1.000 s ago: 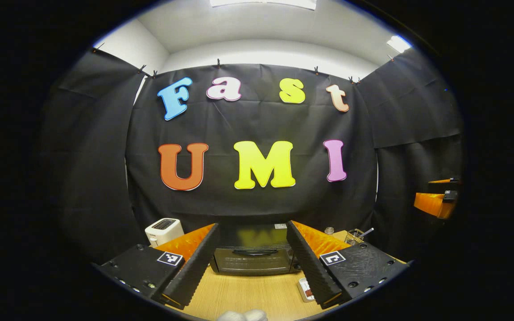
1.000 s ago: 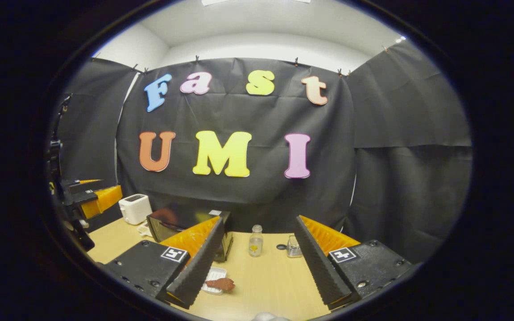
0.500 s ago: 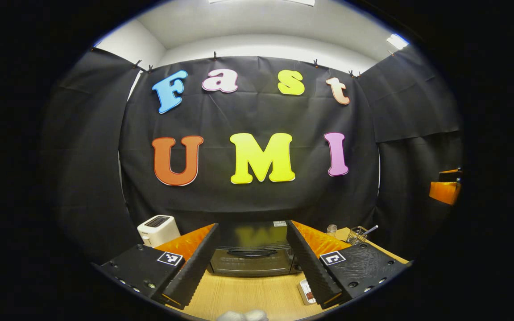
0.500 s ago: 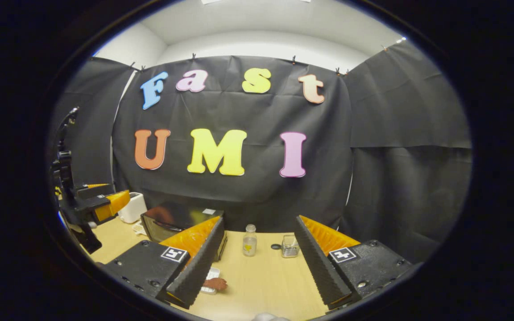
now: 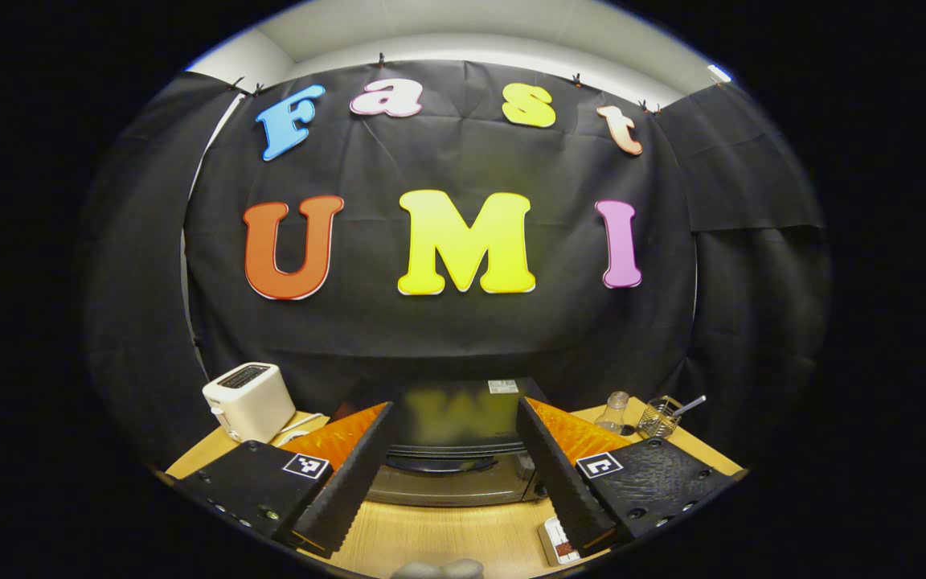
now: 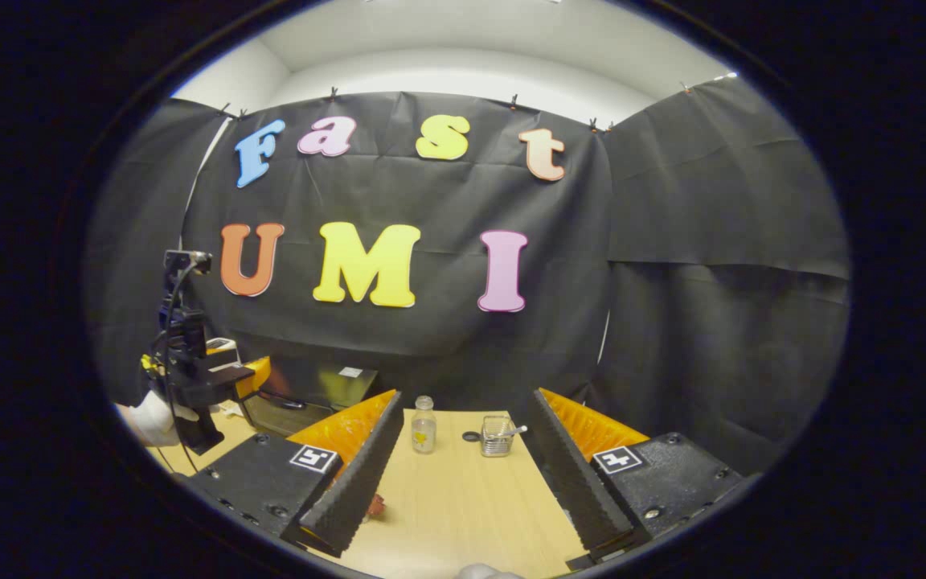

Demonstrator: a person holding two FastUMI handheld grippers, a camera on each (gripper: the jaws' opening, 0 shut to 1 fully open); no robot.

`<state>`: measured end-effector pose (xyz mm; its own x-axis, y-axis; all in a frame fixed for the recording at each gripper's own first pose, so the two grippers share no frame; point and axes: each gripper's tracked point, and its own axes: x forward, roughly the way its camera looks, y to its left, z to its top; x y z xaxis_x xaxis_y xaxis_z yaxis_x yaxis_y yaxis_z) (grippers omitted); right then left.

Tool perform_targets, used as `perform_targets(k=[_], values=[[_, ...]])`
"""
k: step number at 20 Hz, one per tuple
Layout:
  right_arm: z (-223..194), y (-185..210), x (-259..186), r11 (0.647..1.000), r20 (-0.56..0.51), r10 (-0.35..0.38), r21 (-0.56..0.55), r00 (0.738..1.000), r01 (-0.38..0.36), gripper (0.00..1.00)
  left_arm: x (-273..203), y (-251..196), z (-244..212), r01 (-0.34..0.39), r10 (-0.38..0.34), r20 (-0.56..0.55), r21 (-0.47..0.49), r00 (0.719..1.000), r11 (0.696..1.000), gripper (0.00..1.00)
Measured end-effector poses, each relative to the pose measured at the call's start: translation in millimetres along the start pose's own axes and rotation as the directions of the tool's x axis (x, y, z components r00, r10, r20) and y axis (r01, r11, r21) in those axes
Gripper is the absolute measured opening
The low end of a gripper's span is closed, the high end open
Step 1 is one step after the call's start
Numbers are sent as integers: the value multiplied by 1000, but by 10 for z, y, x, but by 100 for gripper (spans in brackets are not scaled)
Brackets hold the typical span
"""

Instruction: Open the electric oven with the left hand, put the food in, and close the electric oven.

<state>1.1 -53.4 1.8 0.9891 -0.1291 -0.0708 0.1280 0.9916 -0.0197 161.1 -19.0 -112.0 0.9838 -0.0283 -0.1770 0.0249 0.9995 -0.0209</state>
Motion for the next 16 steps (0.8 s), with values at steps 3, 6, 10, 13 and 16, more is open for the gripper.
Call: perform_targets(k=[3, 6, 10, 13, 16], values=[[-84, -81, -49, 999, -28, -36, 5, 999, 36, 100, 350, 77, -393, -15, 17, -86, 21, 996, 1000, 96], [-177, -142, -80, 998, -56, -69, 1, 996, 69, 100, 547, 143, -644, -26, 31, -133, 43, 991, 999, 96], [-242, -149, -108, 996, -81, -84, 7, 993, 84, 100, 623, 161, -822, -17, 21, -176, 24, 984, 1000, 96], [-243, -123, -97, 996, -85, -82, 13, 993, 83, 100, 647, 208, -861, -30, 38, -173, 49, 984, 998, 98], [-263, -69, -78, 997, -88, -70, 17, 994, 72, 100, 620, 216, -869, -33, 39, -167, 42, 985, 999, 98]])
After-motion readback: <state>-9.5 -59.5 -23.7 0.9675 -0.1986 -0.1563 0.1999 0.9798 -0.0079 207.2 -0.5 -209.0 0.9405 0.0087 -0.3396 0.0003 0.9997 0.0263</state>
